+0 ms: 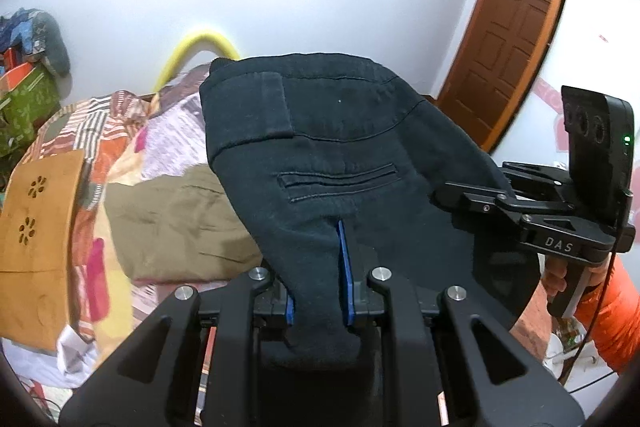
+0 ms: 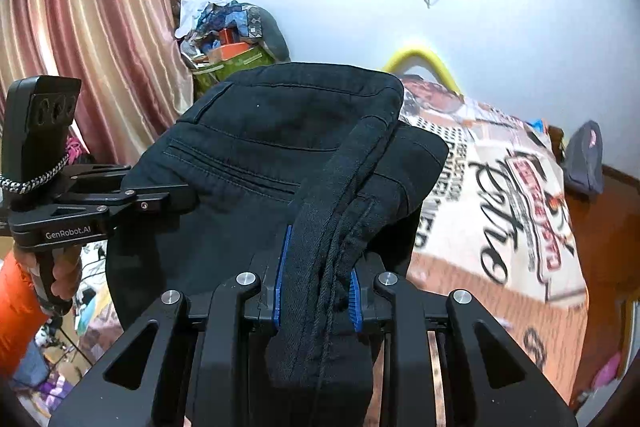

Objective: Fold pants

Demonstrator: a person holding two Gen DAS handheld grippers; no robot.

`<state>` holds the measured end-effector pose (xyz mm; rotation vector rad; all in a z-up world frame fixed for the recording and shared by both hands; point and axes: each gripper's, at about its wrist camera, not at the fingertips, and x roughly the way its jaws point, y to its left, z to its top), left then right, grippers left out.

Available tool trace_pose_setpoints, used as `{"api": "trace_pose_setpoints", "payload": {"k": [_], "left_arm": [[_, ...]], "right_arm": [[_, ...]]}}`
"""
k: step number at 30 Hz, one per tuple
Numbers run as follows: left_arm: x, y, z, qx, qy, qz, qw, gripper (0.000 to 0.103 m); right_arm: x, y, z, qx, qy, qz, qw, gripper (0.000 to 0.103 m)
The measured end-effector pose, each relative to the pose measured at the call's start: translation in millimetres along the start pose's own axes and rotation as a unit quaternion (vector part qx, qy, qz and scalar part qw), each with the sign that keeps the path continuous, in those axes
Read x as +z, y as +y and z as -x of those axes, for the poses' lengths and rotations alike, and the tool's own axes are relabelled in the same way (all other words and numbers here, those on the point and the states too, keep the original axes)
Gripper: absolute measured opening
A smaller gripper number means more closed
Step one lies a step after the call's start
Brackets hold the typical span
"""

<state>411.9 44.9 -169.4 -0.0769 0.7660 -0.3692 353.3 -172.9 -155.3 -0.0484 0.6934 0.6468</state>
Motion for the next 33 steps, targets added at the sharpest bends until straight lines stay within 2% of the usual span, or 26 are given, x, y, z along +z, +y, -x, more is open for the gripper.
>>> {"api": "trace_pose_setpoints", "payload": {"k": [7, 14, 20, 26, 29, 33], "left_arm": [[17.3, 56.6, -25.8, 0.028, 0.003, 0.007, 0.9996, 0.017], [21.6, 116.5, -69.7, 0.05, 0.023, 0.027, 0.9981, 0.017], [20.4, 162.4, -119.8, 0.054, 0.047, 0.046, 0.9964, 0.017], [7.8, 187.2, -173.2, 0.061, 0.078, 0.051, 0.9938, 0.017], [2.0, 193.9, -186.2, 0.071, 0.078, 0.045, 0.9934, 0.021], [-4.3, 200.7, -190.3, 0.08, 0.079, 0.042, 0.9927, 0.039]], "right_arm": [[30.4, 6.4, -59.1, 0.006, 0.005, 0.001, 1.0, 0.022], [50.5, 12.2, -119.5, 0.009, 0.017, 0.01, 1.0, 0.022], [48.7, 7.9, -168.9, 0.0, 0.036, 0.009, 0.999, 0.022], [38.5, -6.8, -212.9, -0.011, 0.063, -0.006, 0.998, 0.022], [31.5, -10.3, -223.9, -0.017, 0.071, -0.006, 0.997, 0.022], [23.7, -12.1, -225.9, -0.024, 0.078, -0.006, 0.997, 0.025]]}}
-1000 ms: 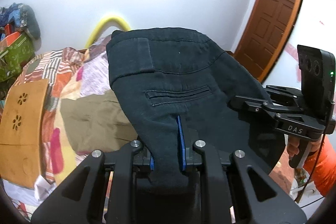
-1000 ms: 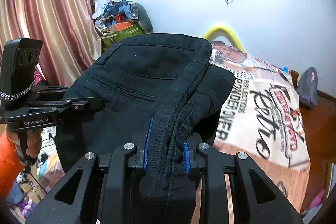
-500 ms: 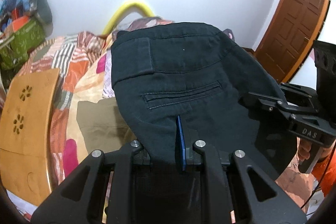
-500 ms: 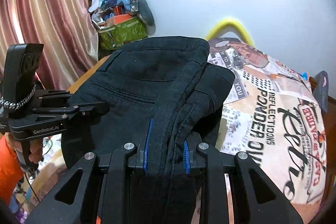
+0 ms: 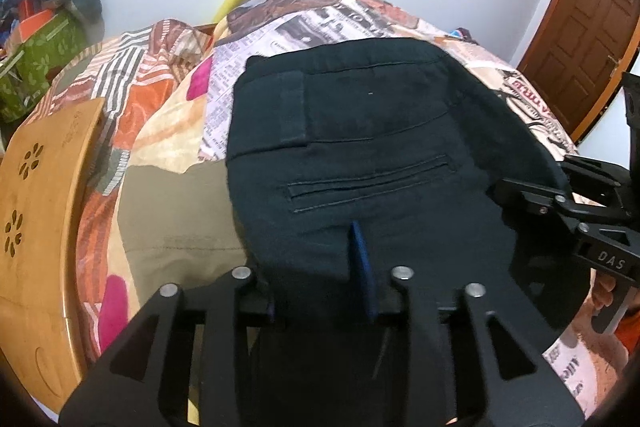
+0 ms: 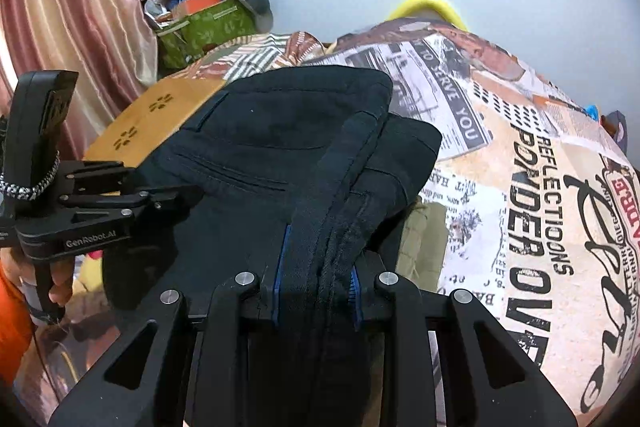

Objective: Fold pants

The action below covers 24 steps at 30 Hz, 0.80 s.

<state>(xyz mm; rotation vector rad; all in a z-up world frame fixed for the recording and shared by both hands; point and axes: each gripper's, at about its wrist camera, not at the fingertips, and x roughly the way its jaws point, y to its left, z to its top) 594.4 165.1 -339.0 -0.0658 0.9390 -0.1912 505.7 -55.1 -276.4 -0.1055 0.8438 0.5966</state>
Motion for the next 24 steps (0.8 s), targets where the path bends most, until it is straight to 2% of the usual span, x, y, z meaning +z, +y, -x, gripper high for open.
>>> {"api": "trace_pose_setpoints", "payload": {"k": [4, 6, 9, 14, 17, 22, 24], "left_arm": [[-7.3, 11.9, 8.0, 0.026, -0.009, 0.016, 0.9995, 0.061], [-11.0, 22.5, 11.6, 0.032, -0.011, 0.027, 0.999, 0.064], [-17.0, 32.6, 19.3, 0.036, -0.007, 0.045, 0.9983, 0.064], [-30.2, 31.2, 43.7, 0.109, -0.007, 0.024, 0.9937, 0.064], [-38.6, 28.5, 65.7, 0.125, -0.006, 0.019, 0.992, 0.064], [-47.9, 2.6, 131.1, 0.129, -0.048, 0.009, 0.9905, 0.064], [-51.0, -19.3, 169.0, 0.132, -0.078, -0.006, 0.9882, 0.064]], "right_arm": [[-5.4, -2.4, 3.2, -0.017, 0.009, 0.007, 1.0, 0.036], [-7.8, -6.7, 6.7, -0.03, 0.007, 0.008, 0.999, 0.042], [-13.7, -14.1, 17.1, -0.034, 0.007, 0.003, 0.999, 0.046], [-17.3, -13.9, 43.6, -0.059, 0.003, 0.022, 0.998, 0.046], [-17.8, -5.9, 70.2, -0.079, -0.014, 0.04, 0.996, 0.046], [-17.1, 13.7, 126.9, -0.08, -0.054, 0.055, 0.994, 0.046], [-18.1, 26.2, 153.6, -0.081, -0.077, 0.059, 0.992, 0.046]]}}
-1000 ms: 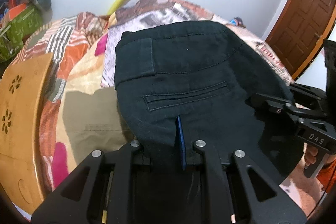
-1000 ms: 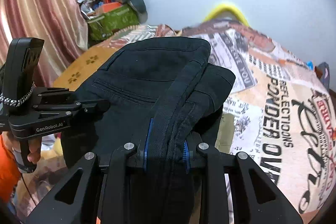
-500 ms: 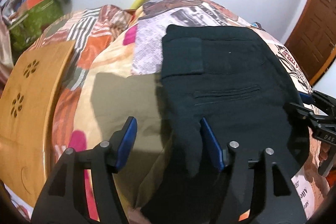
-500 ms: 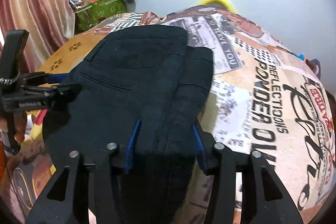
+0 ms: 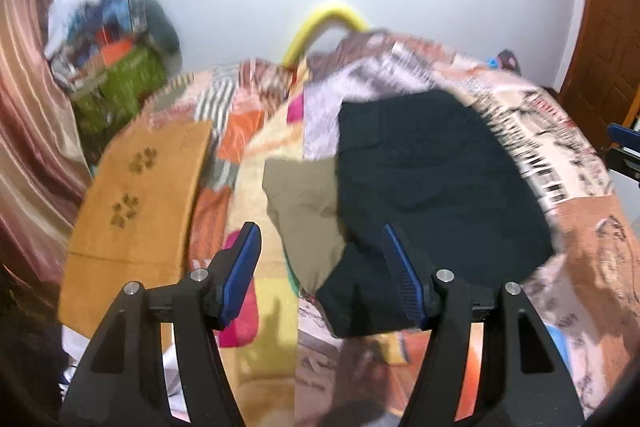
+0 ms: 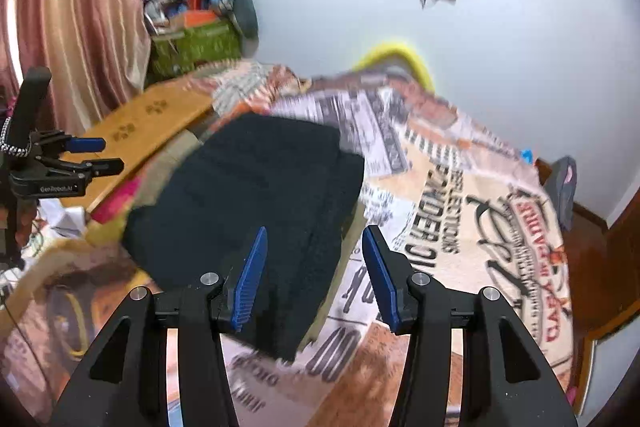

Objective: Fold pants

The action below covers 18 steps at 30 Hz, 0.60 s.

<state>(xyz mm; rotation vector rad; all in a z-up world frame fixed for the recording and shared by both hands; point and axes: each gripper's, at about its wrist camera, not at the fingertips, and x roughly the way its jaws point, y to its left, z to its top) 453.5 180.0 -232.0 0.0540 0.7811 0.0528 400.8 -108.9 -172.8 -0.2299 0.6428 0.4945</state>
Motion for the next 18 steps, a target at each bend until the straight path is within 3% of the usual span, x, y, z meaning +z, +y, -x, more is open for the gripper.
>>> {"api": "trace_pose_setpoints", "payload": {"k": [4, 9, 18], "left_arm": [[4.5, -26.2, 77.6, -0.01, -0.064, -0.015, 0.9978, 0.064], [-1.8, -60.1, 178.6, -0.026, -0.144, -0.025, 0.989, 0.064], [-43.3, -96.0, 328.2, -0.055, -0.259, 0.0, 0.9644, 0.064]], "right_arm": [[5.2, 12.8, 60.9, 0.001, -0.05, -0.001, 0.999, 0.046], [7.1, 25.2, 130.7, 0.023, -0.109, -0.027, 0.993, 0.046], [-11.4, 60.6, 255.2, 0.027, -0.222, -0.032, 0.974, 0.046]]}}
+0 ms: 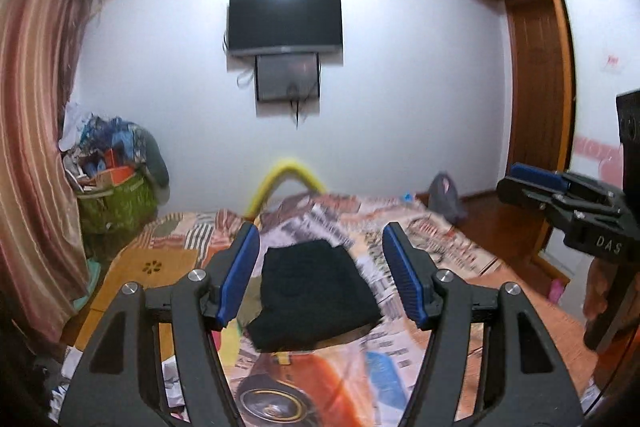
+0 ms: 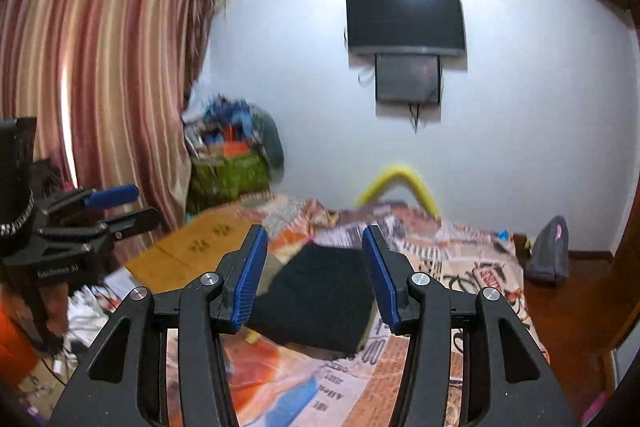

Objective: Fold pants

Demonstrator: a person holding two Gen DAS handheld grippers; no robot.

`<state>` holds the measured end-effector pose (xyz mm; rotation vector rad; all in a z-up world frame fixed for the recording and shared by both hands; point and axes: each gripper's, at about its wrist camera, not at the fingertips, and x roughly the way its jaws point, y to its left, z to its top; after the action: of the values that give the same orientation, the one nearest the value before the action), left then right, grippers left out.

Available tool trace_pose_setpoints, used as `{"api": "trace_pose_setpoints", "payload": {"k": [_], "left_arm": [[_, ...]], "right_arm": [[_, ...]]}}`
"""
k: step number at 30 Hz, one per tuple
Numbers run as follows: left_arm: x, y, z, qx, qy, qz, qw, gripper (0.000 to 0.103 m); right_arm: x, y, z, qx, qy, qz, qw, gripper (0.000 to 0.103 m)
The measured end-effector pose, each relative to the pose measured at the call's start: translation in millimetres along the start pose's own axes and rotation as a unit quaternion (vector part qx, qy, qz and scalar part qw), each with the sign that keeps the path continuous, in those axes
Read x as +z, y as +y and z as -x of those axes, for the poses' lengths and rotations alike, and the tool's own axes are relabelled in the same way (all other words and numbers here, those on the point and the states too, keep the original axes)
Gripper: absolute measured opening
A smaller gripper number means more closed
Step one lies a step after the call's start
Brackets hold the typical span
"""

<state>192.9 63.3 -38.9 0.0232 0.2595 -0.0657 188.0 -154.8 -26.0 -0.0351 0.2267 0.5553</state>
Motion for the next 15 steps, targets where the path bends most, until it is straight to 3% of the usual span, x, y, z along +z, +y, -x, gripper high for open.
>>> {"api": "trace_pose_setpoints", "payload": {"k": [8, 12, 15], "left_arm": [[-5.0, -18.8, 81.5, 0.001, -0.052, 0.027, 0.9983, 0.066], [-12.7, -24.1, 103.5, 0.006, -0.064, 0.036, 0.9973, 0.078], [-17.2, -25.9, 115.5, 0.002, -0.067, 0.044, 0.9968, 0.081]], "right_arm": [[-0.6, 26.9, 53.5, 0.017, -0.052, -0.003, 0.999, 0.046], [-6.7, 33.4, 61.0, 0.015, -0.06, 0.001, 0.998, 0.046], [-10.3, 37.7, 64.7, 0.007, -0.065, 0.001, 0.998, 0.059]]}}
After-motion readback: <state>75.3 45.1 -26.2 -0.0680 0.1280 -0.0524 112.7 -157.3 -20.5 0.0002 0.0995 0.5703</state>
